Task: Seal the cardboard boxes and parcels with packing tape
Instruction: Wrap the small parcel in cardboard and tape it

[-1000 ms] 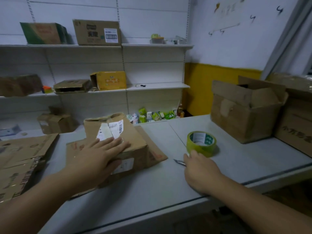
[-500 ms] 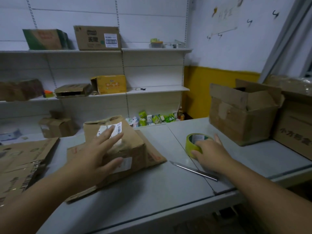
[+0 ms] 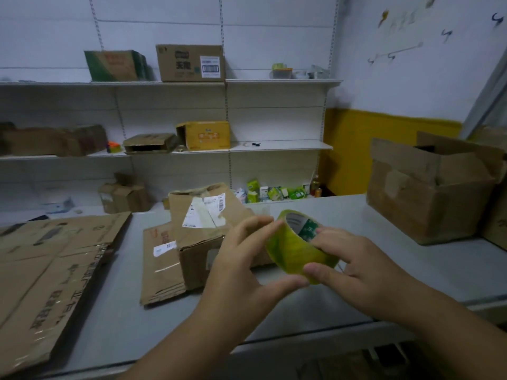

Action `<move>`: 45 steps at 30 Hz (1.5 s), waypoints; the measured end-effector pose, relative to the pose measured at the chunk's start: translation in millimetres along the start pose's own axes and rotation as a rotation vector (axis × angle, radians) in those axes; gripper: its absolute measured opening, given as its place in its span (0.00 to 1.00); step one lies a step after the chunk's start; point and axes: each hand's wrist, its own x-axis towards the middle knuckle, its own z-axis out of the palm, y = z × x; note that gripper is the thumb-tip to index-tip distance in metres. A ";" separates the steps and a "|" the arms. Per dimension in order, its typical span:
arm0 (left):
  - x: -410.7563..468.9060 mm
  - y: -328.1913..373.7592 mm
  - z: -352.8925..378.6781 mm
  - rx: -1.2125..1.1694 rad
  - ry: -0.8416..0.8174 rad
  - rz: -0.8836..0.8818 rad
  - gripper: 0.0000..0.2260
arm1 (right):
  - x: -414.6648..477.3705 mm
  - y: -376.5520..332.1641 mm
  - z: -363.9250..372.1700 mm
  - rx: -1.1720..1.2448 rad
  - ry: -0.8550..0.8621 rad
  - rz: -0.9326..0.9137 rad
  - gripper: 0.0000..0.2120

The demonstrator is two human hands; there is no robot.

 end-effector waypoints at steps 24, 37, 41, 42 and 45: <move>-26.4 7.9 -59.6 -0.275 0.107 -0.425 0.08 | 25.7 -46.7 -0.4 -0.029 -0.394 0.277 0.14; -28.9 -1.2 -91.6 -0.431 0.202 -0.627 0.04 | 21.2 -30.3 5.9 0.038 -0.366 0.280 0.37; -25.8 -8.2 -92.1 -0.446 0.232 -0.671 0.03 | 30.6 -43.8 -3.9 -0.078 -0.524 0.309 0.32; -25.0 -9.5 -92.7 -0.443 0.250 -0.669 0.03 | 32.5 -48.3 -8.2 -0.098 -0.569 0.301 0.35; -22.5 -7.3 -99.7 -0.406 0.251 -0.634 0.05 | 36.9 -52.9 -16.1 -0.178 -0.636 0.256 0.35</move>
